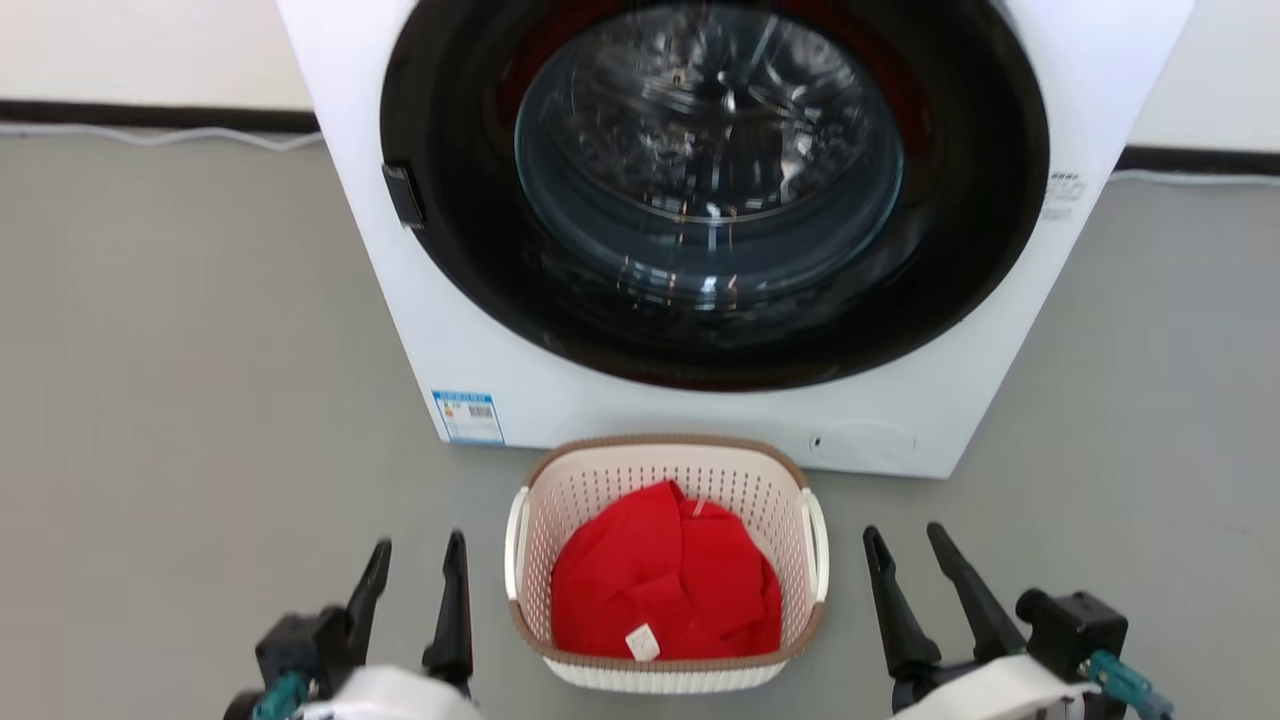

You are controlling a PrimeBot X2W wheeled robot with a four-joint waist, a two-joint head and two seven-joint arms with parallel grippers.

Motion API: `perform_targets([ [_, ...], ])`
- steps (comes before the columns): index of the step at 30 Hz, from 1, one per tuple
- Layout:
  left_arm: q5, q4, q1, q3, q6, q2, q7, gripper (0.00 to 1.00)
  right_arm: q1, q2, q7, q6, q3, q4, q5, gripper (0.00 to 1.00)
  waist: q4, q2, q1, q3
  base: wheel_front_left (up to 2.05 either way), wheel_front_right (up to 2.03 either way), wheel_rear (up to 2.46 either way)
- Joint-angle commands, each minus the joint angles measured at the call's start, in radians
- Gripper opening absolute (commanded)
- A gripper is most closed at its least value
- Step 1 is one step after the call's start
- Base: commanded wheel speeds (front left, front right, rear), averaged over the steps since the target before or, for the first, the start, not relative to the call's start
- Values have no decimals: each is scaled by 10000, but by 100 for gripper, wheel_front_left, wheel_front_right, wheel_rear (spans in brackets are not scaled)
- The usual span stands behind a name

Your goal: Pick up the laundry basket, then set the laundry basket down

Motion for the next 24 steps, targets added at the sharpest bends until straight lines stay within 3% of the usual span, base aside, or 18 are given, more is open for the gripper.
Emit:
perform_targets([
  [1,49,-410,104,311,95,97,-53,100,62,24,-65,63,250,-352,124,100,-14,-1,0,-293,0,0,0],
  [9,-112,-855,870,142,120,97,-53,100,700,24,-65,63,234,-687,327,100,-35,-1,0,-619,0,0,0],
  [24,430,-944,907,355,210,97,-53,100,997,24,-65,63,62,-942,348,100,-204,-1,0,-772,0,0,0],
])
